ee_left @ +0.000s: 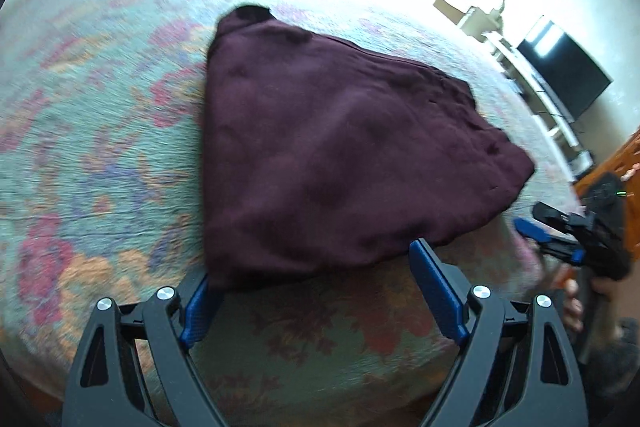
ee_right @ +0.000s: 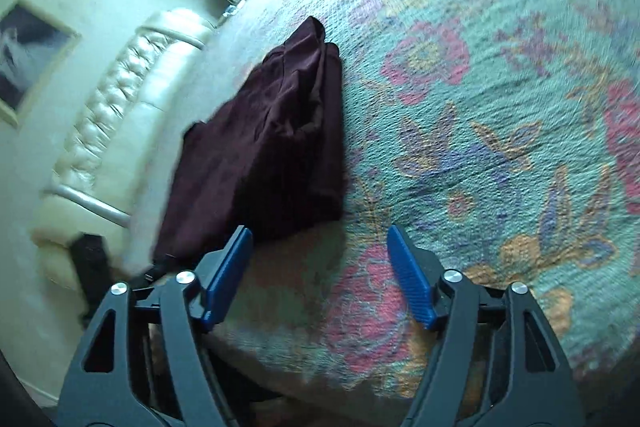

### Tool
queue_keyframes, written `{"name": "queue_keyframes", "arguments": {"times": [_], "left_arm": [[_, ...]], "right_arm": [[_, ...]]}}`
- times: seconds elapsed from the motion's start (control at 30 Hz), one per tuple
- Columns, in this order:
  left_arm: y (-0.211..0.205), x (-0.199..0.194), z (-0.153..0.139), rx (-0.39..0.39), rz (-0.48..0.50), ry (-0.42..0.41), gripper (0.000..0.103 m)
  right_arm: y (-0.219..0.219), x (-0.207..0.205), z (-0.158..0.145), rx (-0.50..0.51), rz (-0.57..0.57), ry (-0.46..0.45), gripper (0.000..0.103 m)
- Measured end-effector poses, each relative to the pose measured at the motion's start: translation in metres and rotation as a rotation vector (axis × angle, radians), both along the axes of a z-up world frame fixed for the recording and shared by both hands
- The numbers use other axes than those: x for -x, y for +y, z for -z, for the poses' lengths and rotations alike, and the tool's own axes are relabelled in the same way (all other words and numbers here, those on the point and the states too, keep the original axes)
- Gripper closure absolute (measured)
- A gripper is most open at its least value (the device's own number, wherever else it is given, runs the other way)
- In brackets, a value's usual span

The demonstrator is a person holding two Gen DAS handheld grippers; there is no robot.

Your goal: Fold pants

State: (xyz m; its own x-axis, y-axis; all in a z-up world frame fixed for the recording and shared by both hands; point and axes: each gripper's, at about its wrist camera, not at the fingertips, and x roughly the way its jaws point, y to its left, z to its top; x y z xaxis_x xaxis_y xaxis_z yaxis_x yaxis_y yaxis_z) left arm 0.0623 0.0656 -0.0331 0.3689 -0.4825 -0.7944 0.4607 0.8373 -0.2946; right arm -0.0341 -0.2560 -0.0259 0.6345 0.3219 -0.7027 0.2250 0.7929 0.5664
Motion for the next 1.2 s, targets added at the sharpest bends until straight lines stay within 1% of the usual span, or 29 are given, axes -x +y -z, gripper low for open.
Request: {"name": "queue_keyframes", "arguments": {"times": [0.03,0.07,0.13,0.2,0.23,0.3,0.43,0.5,0.7,0.87,1.0,1.07,1.17,1.2], "left_arm": [[-0.002,0.006,0.000,-0.027,-0.014,-0.035,0.017],[-0.003,0.010,0.000,-0.044,-0.023,-0.061,0.017],[-0.003,0.016,0.001,-0.070,-0.050,-0.108,0.017],[0.002,0.016,0.004,-0.075,-0.067,-0.131,0.017],[0.003,0.015,0.006,-0.072,-0.078,-0.128,0.017],[0.004,0.013,0.006,-0.079,-0.095,-0.139,0.017],[0.004,0.017,0.003,-0.093,-0.107,-0.197,0.017],[0.003,0.017,0.005,-0.105,-0.114,-0.211,0.017],[0.003,0.014,0.010,-0.108,-0.125,-0.210,0.017],[0.001,0.015,0.008,-0.118,-0.121,-0.234,0.017],[-0.002,0.018,0.006,-0.136,-0.116,-0.260,0.017],[-0.002,0.016,0.008,-0.138,-0.112,-0.248,0.017],[-0.001,0.009,0.014,-0.133,-0.117,-0.193,0.016],[-0.001,0.009,0.015,-0.135,-0.115,-0.190,0.016]], "right_arm": [[0.011,0.002,-0.004,0.080,0.004,0.003,0.027],[0.020,0.003,-0.006,0.139,0.004,0.001,0.022],[0.039,0.003,-0.007,0.258,-0.003,0.004,0.016],[0.056,0.003,-0.006,0.371,-0.023,0.012,0.014],[0.065,0.002,-0.005,0.428,-0.032,0.018,0.013],[0.074,0.003,-0.004,0.474,-0.032,0.019,0.013],[0.078,0.006,0.000,0.477,-0.003,0.006,0.012],[0.079,0.007,0.001,0.487,0.009,0.004,0.012],[0.078,0.003,0.001,0.489,0.035,0.006,0.011],[0.082,0.000,0.002,0.520,0.041,0.005,0.011],[0.081,0.000,0.004,0.519,0.038,0.000,0.011],[0.081,0.001,0.004,0.519,0.038,0.001,0.011],[0.082,0.001,0.004,0.520,0.037,0.000,0.011],[0.082,0.001,0.005,0.519,0.036,-0.001,0.011]]}}
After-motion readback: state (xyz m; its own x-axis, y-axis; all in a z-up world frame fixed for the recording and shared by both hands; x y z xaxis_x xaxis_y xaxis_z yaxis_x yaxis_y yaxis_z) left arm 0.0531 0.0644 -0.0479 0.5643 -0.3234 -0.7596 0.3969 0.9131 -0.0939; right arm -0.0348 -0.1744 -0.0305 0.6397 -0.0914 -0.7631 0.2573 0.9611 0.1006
